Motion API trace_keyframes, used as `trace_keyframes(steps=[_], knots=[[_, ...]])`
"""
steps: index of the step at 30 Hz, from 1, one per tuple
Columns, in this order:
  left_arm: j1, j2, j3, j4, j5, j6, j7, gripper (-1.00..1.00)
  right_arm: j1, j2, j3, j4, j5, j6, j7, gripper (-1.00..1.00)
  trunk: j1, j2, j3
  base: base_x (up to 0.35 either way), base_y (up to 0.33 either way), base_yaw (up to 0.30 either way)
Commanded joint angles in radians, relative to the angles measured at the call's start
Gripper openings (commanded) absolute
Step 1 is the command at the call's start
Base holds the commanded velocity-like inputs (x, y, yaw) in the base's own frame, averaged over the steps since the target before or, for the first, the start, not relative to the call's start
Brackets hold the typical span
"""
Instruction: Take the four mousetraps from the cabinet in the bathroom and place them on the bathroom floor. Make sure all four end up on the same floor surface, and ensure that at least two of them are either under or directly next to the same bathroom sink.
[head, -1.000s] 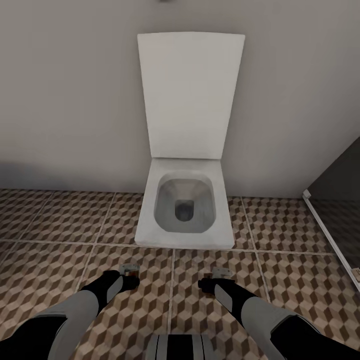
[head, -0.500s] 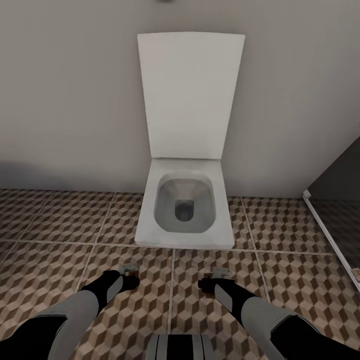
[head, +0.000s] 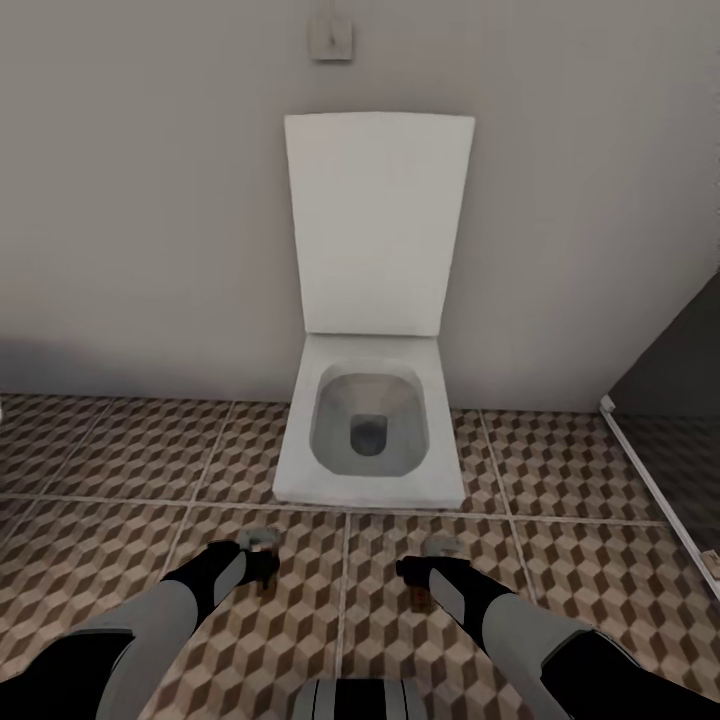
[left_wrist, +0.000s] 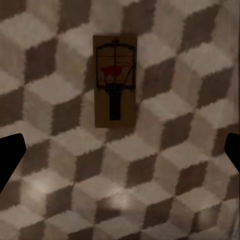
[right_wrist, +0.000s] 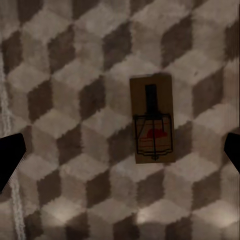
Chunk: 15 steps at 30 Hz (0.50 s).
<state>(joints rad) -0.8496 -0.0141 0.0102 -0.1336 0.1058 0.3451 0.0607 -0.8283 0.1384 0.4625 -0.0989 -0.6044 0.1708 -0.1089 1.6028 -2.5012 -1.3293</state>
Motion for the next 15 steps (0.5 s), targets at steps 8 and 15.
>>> trace_keyframes(steps=[8, 15], knots=[[0.001, 0.001, -0.002, 0.002, 0.009, 0.008, 0.006, 1.00, 0.000, 0.000, 0.008, -0.002, -0.007, 0.009, -0.006, 1.00, -0.010, 0.015, 0.029, 0.000, 0.000, 0.000], [0.001, 0.000, -0.003, 0.008, 0.008, 0.009, 0.030, 1.00, 0.000, -0.001, 0.007, 0.001, -0.008, 0.013, -0.006, 1.00, -0.037, 0.064, 0.051, -0.026, 0.000, 0.000]])
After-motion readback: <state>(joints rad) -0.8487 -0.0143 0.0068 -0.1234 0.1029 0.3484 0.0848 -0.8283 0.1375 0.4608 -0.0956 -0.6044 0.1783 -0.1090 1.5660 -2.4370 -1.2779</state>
